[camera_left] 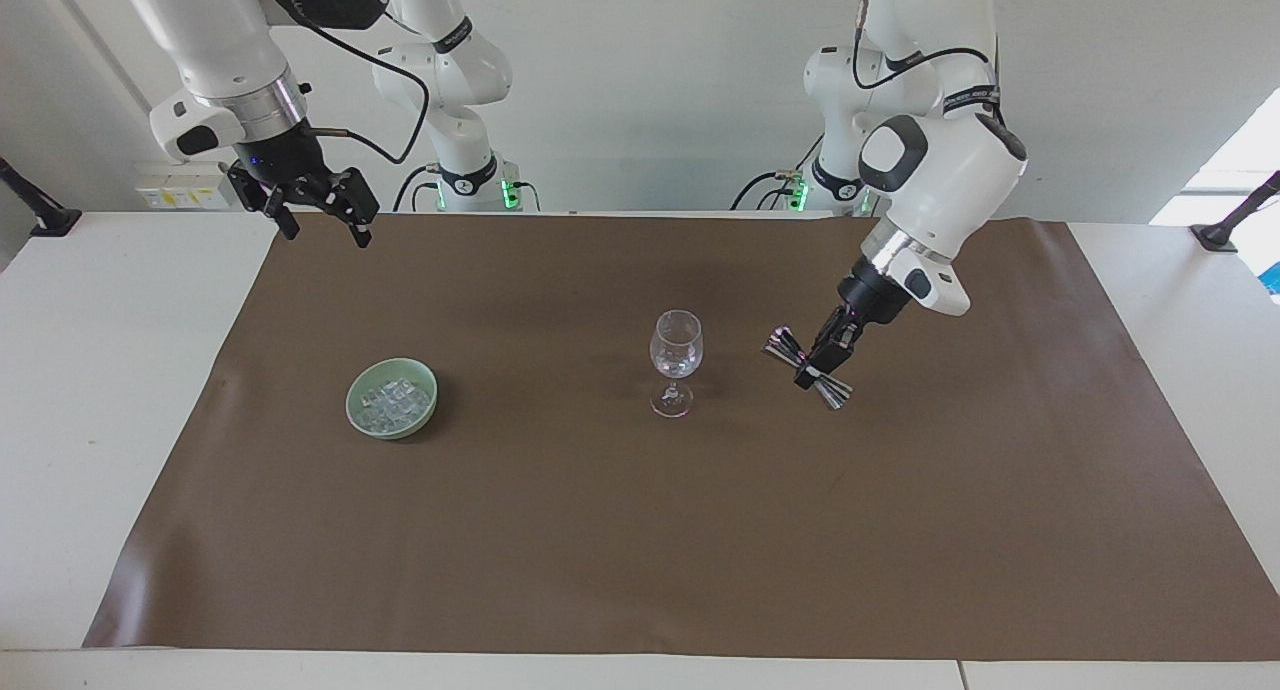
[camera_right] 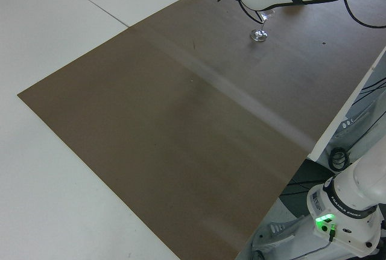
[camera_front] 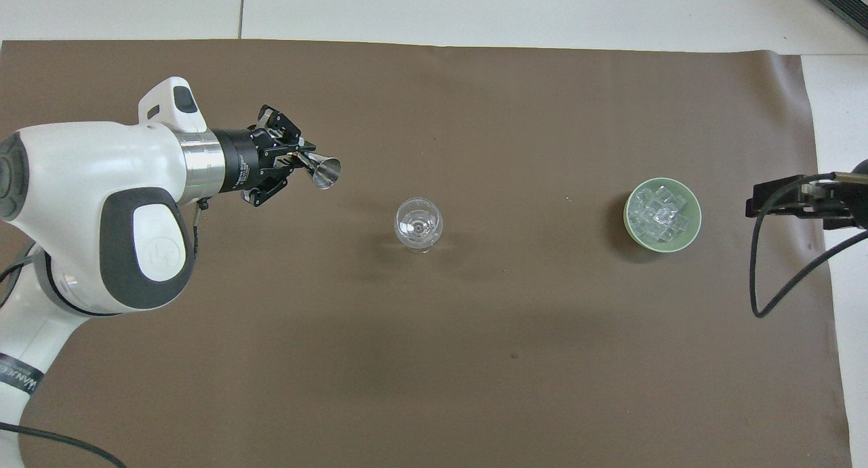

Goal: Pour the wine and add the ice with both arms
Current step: 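Carry the silver cup with the left gripper toward the robot's left side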

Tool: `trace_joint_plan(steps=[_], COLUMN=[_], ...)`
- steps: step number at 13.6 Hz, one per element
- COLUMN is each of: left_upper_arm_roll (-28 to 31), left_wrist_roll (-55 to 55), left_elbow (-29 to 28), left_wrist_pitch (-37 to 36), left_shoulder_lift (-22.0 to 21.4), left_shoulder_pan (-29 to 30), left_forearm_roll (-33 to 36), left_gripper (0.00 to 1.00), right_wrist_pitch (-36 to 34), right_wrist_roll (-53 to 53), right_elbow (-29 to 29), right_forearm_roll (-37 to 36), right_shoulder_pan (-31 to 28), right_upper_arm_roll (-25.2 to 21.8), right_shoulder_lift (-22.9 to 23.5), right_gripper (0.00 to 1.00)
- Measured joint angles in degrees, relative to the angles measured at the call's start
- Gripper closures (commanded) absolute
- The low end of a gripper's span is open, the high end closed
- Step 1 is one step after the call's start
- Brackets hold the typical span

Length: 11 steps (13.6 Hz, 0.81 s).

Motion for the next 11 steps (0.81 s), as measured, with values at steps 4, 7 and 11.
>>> trace_joint_plan(steps=[4, 7, 11], left_upper_arm_roll=[0.1, 0.2, 0.2], left_wrist_roll=[0.4, 0.7, 0.7], left_elbow=[1.0, 1.9, 1.7], left_wrist_pitch=[-7.4, -12.9, -16.0], left_shoulder_lift=[0.0, 0.0, 0.2], left_shoulder_pan=[5.7, 10.3, 12.5], left_forearm_roll=[-5.9, -13.3, -20.2], left_gripper=[1.0, 1.0, 1.0], right_wrist_pitch=[0.0, 0.0, 0.0], right_wrist_roll=[0.0, 0.0, 0.0], right_elbow=[0.0, 0.0, 0.0], right_forearm_roll=[0.0, 0.0, 0.0], right_shoulder_pan=[0.0, 0.0, 0.0], right_upper_arm_roll=[0.0, 0.0, 0.0], right_shoulder_lift=[0.0, 0.0, 0.0], right_gripper=[0.0, 0.0, 0.0])
